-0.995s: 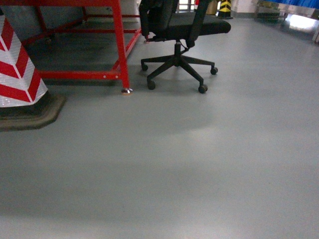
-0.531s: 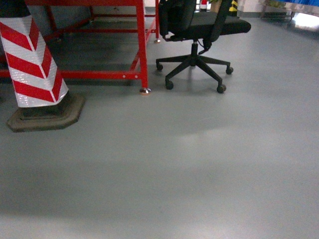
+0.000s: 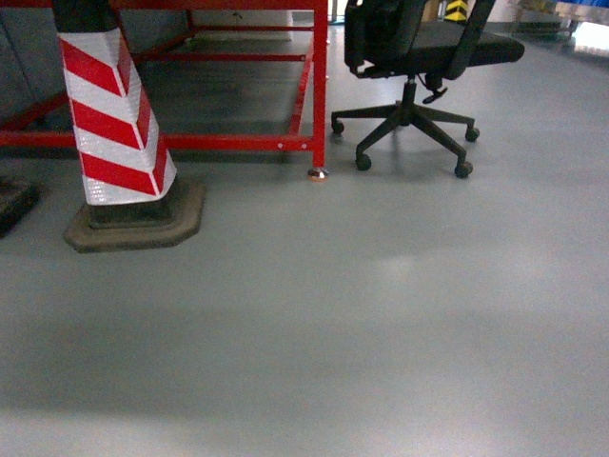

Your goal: Pick capacitor and pack into box

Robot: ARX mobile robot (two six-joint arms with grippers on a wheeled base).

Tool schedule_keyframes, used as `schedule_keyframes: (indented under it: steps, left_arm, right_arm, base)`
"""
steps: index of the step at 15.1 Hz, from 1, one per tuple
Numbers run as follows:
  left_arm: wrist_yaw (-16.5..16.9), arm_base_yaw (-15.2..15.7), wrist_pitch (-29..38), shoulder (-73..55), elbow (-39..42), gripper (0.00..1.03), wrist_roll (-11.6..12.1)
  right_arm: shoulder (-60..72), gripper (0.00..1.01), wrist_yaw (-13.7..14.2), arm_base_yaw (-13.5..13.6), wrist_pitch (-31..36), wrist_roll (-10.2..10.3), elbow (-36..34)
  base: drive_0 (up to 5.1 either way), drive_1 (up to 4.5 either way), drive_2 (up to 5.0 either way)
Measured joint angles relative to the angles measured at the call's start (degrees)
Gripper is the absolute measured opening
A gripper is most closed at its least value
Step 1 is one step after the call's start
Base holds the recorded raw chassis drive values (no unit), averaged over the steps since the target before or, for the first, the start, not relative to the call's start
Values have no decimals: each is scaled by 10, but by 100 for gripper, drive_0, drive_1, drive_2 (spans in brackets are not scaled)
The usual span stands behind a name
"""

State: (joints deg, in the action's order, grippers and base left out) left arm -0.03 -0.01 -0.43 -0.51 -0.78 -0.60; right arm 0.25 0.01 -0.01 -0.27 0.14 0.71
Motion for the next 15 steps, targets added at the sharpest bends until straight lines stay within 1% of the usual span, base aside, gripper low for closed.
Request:
schedule_keyframes:
  steps: [15]
  left_arm:
    - [0,0,0,0,0,43,0]
  right_arm:
    - [0,98,0,0,-2,0,0]
  base:
    - [-506,239,239]
